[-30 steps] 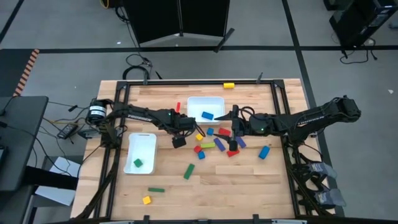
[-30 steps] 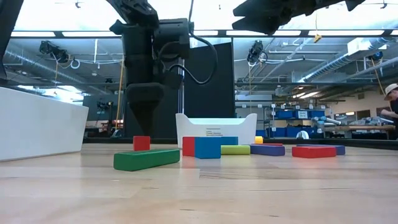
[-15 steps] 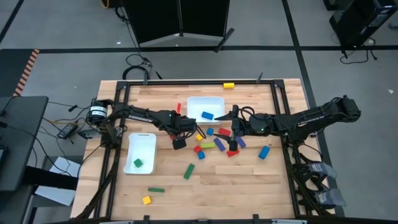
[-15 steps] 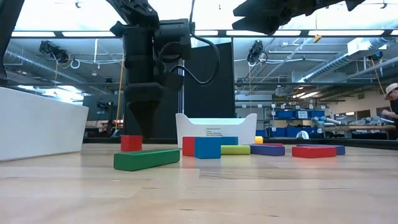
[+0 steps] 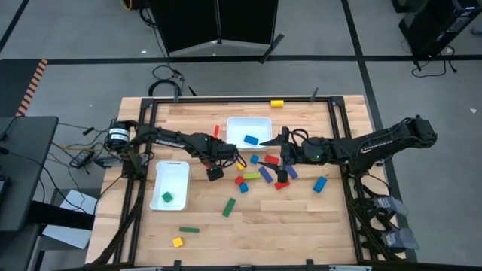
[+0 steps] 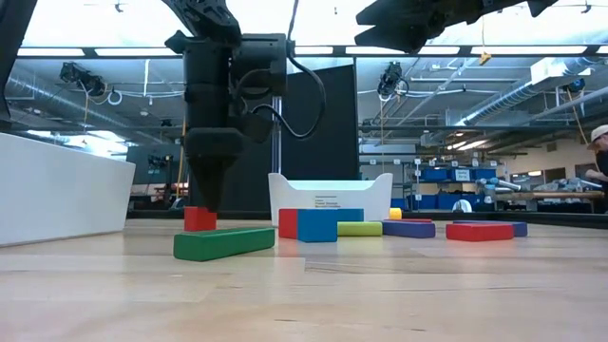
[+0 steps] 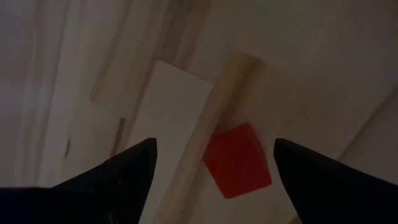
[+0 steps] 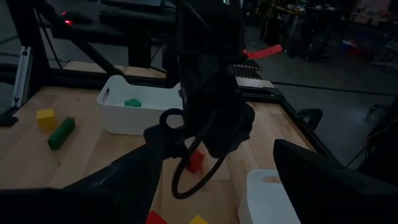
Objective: Sort blocks by size
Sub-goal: Put the square red block into the bottom white bin
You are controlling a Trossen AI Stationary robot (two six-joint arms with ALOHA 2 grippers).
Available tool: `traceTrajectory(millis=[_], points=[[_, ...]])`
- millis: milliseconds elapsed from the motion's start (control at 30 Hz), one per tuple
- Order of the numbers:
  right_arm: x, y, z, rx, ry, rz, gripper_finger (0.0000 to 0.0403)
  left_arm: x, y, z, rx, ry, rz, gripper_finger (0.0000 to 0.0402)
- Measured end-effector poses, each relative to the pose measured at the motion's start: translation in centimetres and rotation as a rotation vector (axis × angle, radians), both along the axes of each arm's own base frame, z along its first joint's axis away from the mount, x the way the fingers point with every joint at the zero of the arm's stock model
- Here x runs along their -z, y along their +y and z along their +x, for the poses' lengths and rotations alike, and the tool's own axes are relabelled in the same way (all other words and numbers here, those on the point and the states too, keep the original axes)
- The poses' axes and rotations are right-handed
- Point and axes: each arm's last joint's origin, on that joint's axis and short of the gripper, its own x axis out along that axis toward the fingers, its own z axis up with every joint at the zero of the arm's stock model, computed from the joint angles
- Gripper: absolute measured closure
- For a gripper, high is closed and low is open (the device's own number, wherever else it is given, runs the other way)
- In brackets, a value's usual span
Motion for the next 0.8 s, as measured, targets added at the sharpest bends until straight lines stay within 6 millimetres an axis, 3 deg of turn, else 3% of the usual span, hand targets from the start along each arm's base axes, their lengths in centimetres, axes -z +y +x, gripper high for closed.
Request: traceTrajectory(millis=[800], points=[[0.01,0.0,0.0,0.006,-0.004,0.028,0.0086,0.22,0.45,-0.07,-0.113,-0.007,-0.016,0.0087]])
